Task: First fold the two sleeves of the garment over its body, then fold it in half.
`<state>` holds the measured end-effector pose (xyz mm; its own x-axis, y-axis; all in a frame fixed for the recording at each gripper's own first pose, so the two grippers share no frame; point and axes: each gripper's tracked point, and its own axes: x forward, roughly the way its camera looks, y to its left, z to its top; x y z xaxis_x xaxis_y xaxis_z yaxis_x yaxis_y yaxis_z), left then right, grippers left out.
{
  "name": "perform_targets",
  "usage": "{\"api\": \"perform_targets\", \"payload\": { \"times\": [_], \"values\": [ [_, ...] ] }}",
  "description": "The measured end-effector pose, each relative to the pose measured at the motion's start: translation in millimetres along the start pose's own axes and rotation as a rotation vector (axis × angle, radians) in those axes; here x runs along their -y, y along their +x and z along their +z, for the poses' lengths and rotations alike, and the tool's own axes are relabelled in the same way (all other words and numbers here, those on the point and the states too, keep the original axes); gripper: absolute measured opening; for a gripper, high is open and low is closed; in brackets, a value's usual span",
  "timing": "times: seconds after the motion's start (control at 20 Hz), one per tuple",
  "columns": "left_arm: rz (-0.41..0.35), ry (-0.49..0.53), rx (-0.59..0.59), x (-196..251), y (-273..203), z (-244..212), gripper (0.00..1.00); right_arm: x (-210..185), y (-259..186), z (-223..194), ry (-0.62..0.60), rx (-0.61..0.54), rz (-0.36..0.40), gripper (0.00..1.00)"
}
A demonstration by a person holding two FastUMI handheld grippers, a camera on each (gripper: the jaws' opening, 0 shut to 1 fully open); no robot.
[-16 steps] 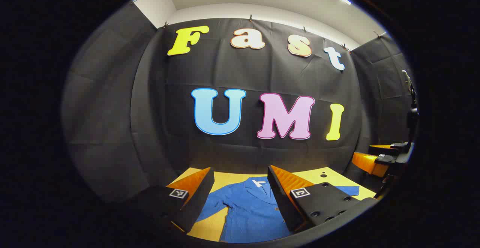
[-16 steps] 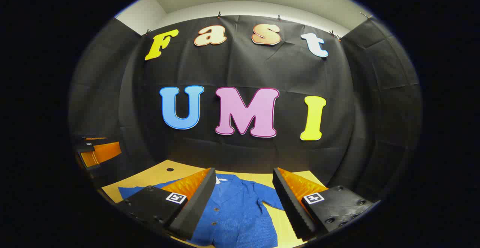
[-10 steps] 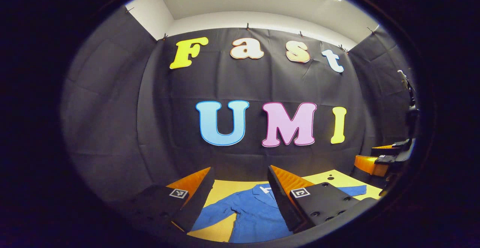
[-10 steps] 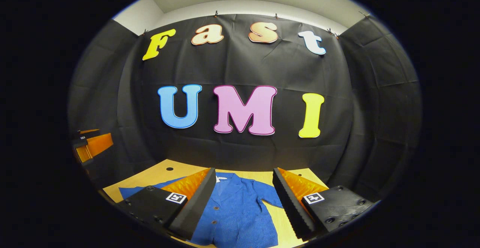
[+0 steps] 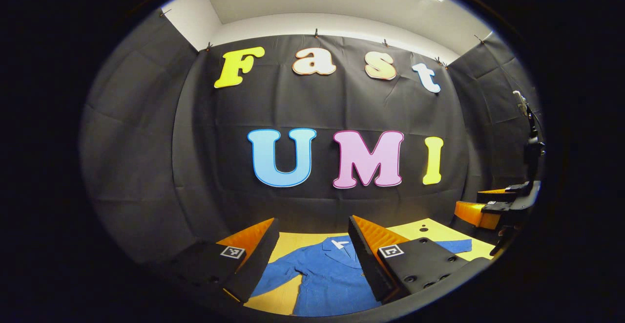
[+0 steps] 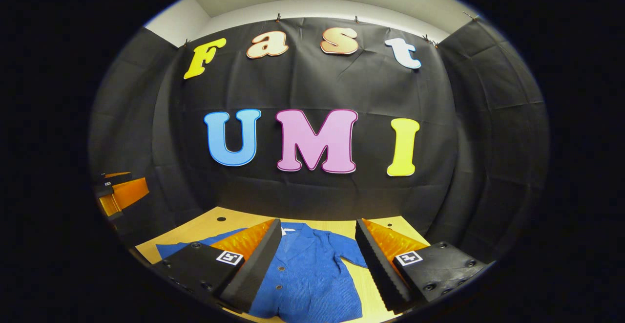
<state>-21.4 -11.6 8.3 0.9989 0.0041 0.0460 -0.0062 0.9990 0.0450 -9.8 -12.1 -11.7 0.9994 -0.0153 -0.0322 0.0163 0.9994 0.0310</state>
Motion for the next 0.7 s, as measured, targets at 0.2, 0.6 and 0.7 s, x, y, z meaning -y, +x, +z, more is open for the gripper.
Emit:
{"api": "perform_targets", "payload": {
  "times": [0.2, 0.6, 0.7],
  "values": [
    [-0.008, -0.012, -0.026, 6, -2, -6, 0.82, 8, 18, -22, 0.014, -0.055, -0.005, 0.96],
    [-0.015, -0.087, -0.089, 36, 7, -15, 0.82, 73, 89, -69, 0.020, -0.149, -0.080, 0.97],
    [-0.013, -0.071, -0.099, 47, 9, -18, 0.82, 96, 104, -91, 0.022, -0.194, -0.099, 0.96]
  ]
}}
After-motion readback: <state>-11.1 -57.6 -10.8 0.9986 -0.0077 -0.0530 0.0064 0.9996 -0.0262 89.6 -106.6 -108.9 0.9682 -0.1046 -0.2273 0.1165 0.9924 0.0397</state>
